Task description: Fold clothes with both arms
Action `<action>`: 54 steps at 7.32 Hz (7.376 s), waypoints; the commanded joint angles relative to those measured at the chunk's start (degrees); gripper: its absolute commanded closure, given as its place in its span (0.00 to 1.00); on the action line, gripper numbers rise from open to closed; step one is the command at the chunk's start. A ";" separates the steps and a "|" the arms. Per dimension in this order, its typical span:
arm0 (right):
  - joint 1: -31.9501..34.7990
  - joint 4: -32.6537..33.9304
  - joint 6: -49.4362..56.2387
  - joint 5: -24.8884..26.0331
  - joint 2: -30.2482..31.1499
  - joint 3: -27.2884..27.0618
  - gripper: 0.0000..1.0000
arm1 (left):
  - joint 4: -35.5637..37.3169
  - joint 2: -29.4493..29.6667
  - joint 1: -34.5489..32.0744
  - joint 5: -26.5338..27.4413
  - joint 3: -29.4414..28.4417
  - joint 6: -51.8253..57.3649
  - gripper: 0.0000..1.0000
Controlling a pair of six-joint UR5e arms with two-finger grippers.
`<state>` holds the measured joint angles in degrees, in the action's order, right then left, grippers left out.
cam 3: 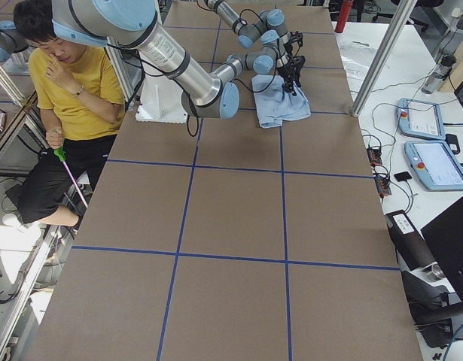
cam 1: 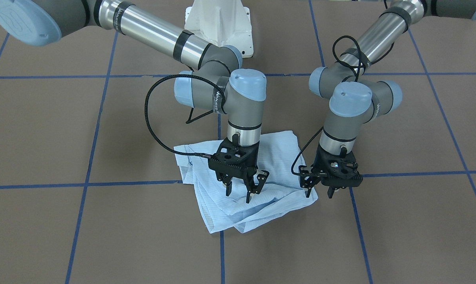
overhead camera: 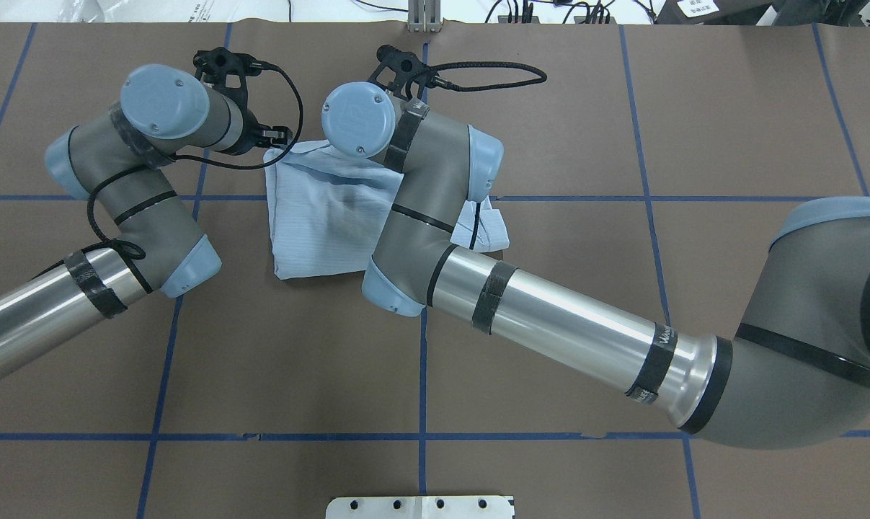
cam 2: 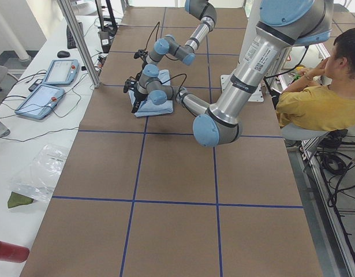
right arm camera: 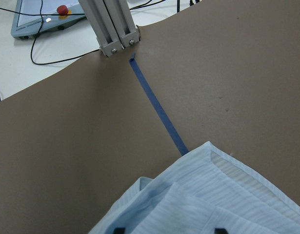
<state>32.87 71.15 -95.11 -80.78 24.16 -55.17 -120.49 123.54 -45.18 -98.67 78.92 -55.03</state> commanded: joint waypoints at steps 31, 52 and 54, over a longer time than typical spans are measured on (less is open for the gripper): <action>56.69 25.09 97.49 -49.74 77.97 -52.32 0.00 | 23.90 -47.78 -46.49 -39.23 29.71 53.27 0.00; 56.69 25.01 97.57 -49.21 77.88 -53.64 0.00 | 23.64 -47.78 -46.41 -32.73 26.54 53.00 0.00; 56.69 25.01 97.57 -49.04 77.97 -53.73 0.00 | 21.55 -47.26 -46.23 -32.90 26.63 53.27 0.00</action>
<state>89.56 96.15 2.46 -129.95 102.10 -108.89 -97.40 75.96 -91.52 -131.57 105.56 -1.87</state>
